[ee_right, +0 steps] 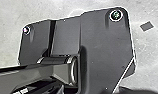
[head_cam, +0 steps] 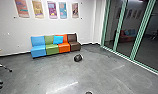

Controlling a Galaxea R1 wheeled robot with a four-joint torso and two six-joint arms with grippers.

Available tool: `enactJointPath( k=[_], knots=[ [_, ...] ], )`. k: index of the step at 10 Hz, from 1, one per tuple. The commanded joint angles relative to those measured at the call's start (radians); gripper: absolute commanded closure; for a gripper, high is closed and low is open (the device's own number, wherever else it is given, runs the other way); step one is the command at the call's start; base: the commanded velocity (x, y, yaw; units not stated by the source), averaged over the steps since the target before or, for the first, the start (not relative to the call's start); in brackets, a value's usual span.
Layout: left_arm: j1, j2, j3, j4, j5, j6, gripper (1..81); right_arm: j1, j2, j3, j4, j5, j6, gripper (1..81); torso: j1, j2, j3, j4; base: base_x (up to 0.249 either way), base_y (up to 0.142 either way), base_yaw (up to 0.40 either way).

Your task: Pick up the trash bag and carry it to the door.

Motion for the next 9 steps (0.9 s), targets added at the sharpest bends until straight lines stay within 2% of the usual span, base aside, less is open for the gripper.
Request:
enactJointPath(
  k=[1,3,4,5,6,7,8,9],
  knots=[
    [-0.05,-0.005,0.0,-0.009,0.054,-0.002,1.0,0.034,-0.002,0.007,-0.007,-0.056,-0.007,1.0,0.0,0.0,-0.065,0.0,0.185,0.0,0.0],
    [-0.05,-0.005,0.0,-0.009,0.052,-0.002,1.0,0.034,0.0,0.01,-0.011,-0.056,-0.008,1.0,0.0,0.0,-0.131,0.0,0.185,0.0,0.0],
    [-0.05,-0.005,0.0,-0.009,0.052,-0.002,1.0,0.034,0.0,0.01,-0.011,-0.056,-0.007,1.0,0.0,0.0,-0.078,0.0,0.185,0.0,0.0],
    [-0.05,-0.003,0.0,-0.009,0.052,-0.002,1.0,0.034,0.0,0.01,-0.012,-0.055,-0.007,1.0,0.0,0.0,-0.103,0.0,0.185,0.0,0.0],
    [-0.05,-0.003,0.0,-0.009,0.052,-0.002,1.0,0.034,0.001,0.01,-0.014,-0.056,-0.008,1.0,0.001,0.001,-0.109,0.037,0.185,0.0,0.0],
    [-0.05,-0.003,0.0,-0.009,0.052,-0.002,1.0,0.034,0.001,0.01,-0.014,-0.055,-0.008,1.0,0.0,0.001,-0.118,0.097,0.185,0.0,0.0],
    [-0.05,-0.003,0.0,-0.009,0.052,-0.002,1.0,0.035,0.003,0.01,-0.014,-0.055,-0.008,1.0,0.001,0.001,-0.122,0.105,0.185,0.0,0.0],
    [-0.05,-0.003,0.0,-0.007,0.054,-0.002,1.0,0.035,0.001,0.008,-0.011,-0.055,-0.008,1.0,0.0,0.001,-0.123,0.031,0.186,0.0,0.0]
  ],
)
